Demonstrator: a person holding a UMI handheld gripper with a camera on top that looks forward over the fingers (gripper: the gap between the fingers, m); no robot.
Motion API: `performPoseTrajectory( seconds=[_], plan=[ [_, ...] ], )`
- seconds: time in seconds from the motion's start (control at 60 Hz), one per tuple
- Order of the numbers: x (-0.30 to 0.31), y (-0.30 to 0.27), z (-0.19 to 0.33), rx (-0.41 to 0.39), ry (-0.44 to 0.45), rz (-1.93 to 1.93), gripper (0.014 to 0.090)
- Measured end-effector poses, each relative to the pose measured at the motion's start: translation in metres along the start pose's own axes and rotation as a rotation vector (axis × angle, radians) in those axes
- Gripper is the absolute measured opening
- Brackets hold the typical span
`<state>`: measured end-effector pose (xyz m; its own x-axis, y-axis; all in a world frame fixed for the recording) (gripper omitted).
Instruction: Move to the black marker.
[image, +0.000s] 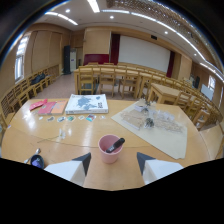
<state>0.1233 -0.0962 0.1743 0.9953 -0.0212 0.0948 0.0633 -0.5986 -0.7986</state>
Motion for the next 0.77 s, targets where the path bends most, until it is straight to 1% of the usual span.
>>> performPoseTrajectory(
  seconds=[0.133, 0.25, 0.567, 0.767],
  plan=[
    [0.008, -0.010, 0.047, -0.037, -0.020, -0.007, 0.0863],
    [0.005, -0.010, 0.071, -0.061, -0.054, 0.009, 0.0862],
    [0.006, 0.002, 0.085, -0.101, -0.073, 0.007, 0.0864],
    [0.006, 0.005, 0.083, -0.100, -0.071, 0.009, 0.0864]
  ],
)
